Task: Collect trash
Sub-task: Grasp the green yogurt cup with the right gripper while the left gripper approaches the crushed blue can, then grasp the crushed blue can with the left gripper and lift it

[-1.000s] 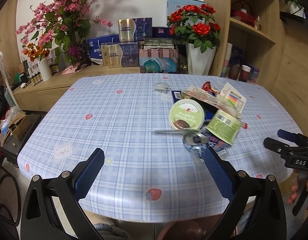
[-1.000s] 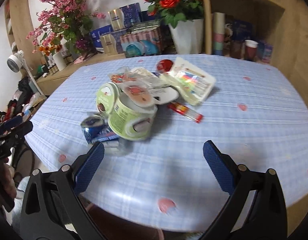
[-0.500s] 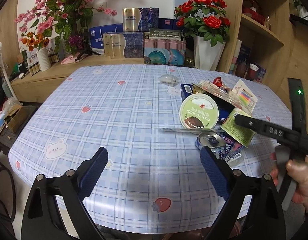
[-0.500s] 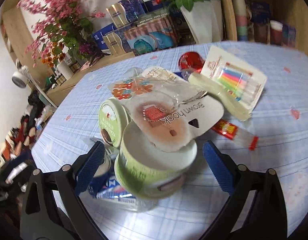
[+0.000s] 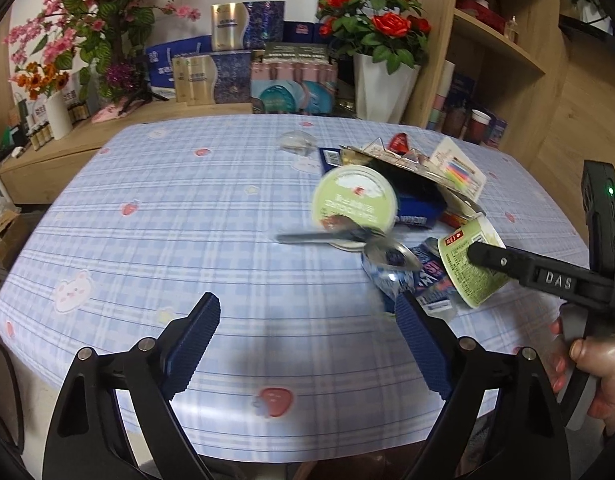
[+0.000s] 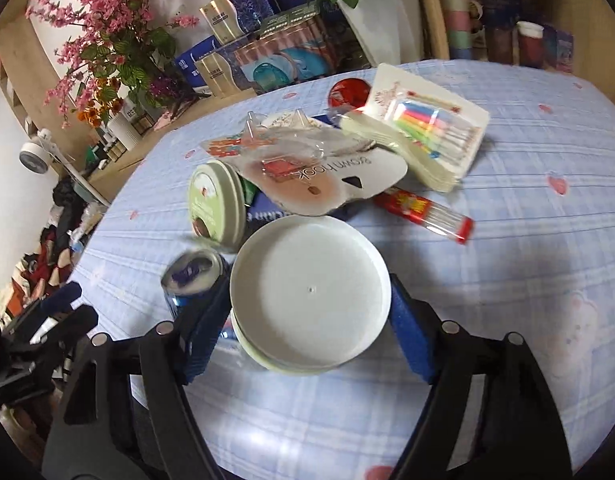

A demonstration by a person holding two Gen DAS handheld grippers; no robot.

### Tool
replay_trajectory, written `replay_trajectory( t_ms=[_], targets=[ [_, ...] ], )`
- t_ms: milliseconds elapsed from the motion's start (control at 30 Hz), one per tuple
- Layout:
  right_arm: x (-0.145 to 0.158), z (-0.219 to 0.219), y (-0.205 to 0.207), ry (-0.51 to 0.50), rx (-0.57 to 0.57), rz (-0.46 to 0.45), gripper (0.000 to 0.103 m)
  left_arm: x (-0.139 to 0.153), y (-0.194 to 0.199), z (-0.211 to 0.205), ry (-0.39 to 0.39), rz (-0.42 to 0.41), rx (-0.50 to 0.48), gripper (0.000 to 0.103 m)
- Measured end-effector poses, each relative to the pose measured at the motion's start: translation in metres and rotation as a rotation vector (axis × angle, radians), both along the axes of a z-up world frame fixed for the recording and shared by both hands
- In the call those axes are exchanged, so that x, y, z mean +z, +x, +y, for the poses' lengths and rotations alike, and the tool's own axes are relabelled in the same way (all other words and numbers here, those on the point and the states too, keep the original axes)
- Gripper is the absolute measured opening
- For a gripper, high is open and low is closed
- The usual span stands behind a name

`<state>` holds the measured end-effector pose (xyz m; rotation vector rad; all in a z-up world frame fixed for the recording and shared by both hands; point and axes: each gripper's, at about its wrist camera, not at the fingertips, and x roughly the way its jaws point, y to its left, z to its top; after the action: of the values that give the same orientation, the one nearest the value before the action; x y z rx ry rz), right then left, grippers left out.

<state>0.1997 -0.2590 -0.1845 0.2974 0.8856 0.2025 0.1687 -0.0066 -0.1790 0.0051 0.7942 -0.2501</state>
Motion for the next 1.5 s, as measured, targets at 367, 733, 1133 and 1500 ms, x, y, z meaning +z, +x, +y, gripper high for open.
replay_trajectory(
  t_ms=[367, 733, 1133, 1500],
  targets=[
    [0.000, -0.023, -0.029, -0.023, -0.039, -0.027, 0.076, -0.013, 0.020, -0.042, -0.046, 0.079, -0.088, 0.079],
    [-0.006, -0.033, -0.040, -0.037, -0.057, -0.023, 0.076, -0.035, 0.048, -0.065, -0.058, 0.167, -0.082, 0.078],
    [-0.005, -0.043, -0.048, -0.108, -0.074, -0.015, 0.076, -0.041, 0.061, -0.080, -0.030, 0.179, -0.113, 0.048],
    [-0.006, -0.054, -0.056, -0.271, -0.107, 0.001, 0.076, -0.012, 0.049, -0.062, -0.048, 0.109, -0.106, 0.047]
  ],
)
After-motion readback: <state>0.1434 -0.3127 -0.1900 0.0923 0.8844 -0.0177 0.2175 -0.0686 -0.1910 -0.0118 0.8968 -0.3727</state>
